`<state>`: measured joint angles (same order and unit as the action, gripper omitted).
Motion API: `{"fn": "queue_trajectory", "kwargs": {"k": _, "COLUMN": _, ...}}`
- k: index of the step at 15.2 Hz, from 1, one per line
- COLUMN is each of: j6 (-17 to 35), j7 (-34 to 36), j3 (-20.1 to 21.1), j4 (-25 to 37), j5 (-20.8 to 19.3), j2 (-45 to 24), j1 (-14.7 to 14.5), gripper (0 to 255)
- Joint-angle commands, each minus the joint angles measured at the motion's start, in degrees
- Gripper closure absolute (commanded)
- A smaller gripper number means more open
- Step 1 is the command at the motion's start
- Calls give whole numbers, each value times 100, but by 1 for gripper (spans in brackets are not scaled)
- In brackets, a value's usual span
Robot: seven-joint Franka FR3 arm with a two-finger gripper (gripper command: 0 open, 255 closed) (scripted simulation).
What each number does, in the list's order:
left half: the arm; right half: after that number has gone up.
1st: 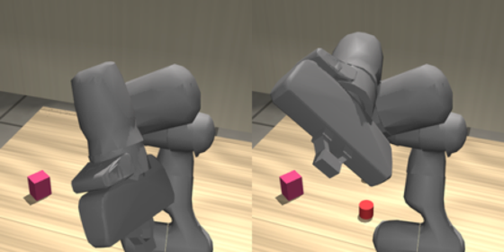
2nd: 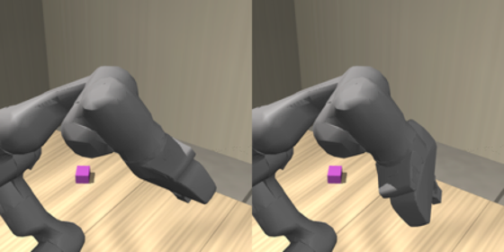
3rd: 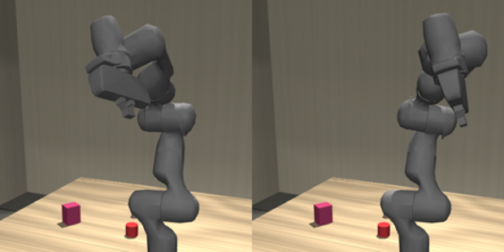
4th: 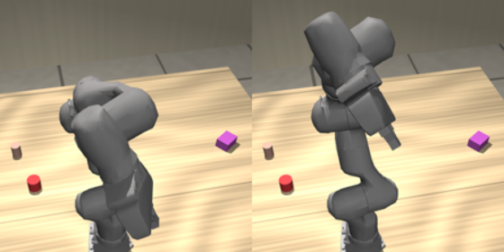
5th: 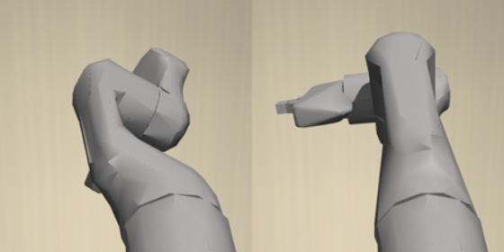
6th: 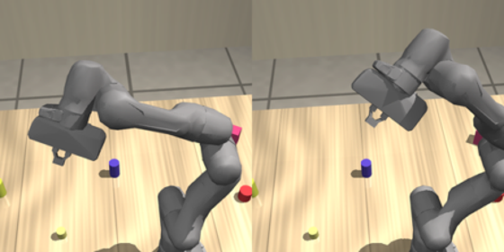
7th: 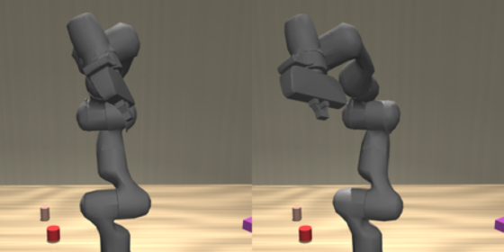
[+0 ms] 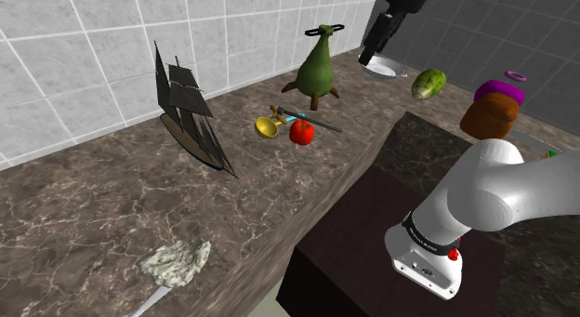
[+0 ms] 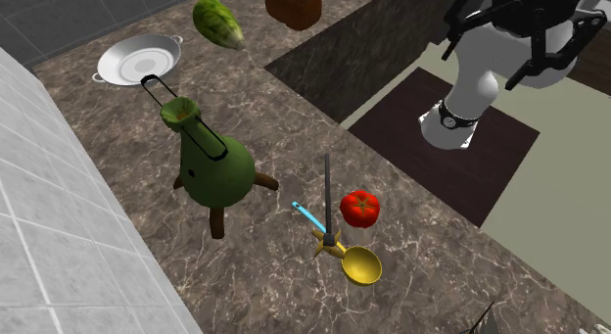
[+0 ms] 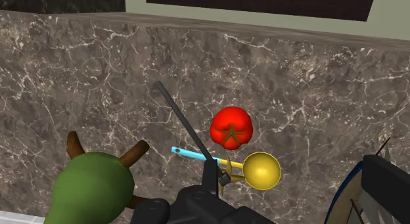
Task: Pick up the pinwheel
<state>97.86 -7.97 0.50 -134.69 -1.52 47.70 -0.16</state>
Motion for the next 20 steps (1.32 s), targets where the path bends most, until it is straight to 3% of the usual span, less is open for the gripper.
{"fn": "queue_trajectory", "kwargs": {"k": 1, "j6": 0, "j7": 0, "j3": 0, "j4": 0, "j5": 0, "j2": 0, "j1": 0, "gripper": 0}}
{"fn": "queue_trajectory", "kwargs": {"k": 10, "j6": 2072, "j7": -1477, "j3": -955, "j4": -1381, "j5": -263, "j2": -337, "j1": -179, "gripper": 0}}
{"fn": "queue_trajectory", "kwargs": {"k": 16, "j6": 3560, "j7": -2605, "j3": -1726, "j4": -1799, "j5": -266, "j2": -1210, "j1": -431, "gripper": 0}}
{"fn": "queue_trajectory", "kwargs": {"k": 20, "j6": 4529, "j7": -3527, "j3": -2357, "j4": -1825, "j5": -6, "j2": -2046, "j1": -819, "gripper": 0}}
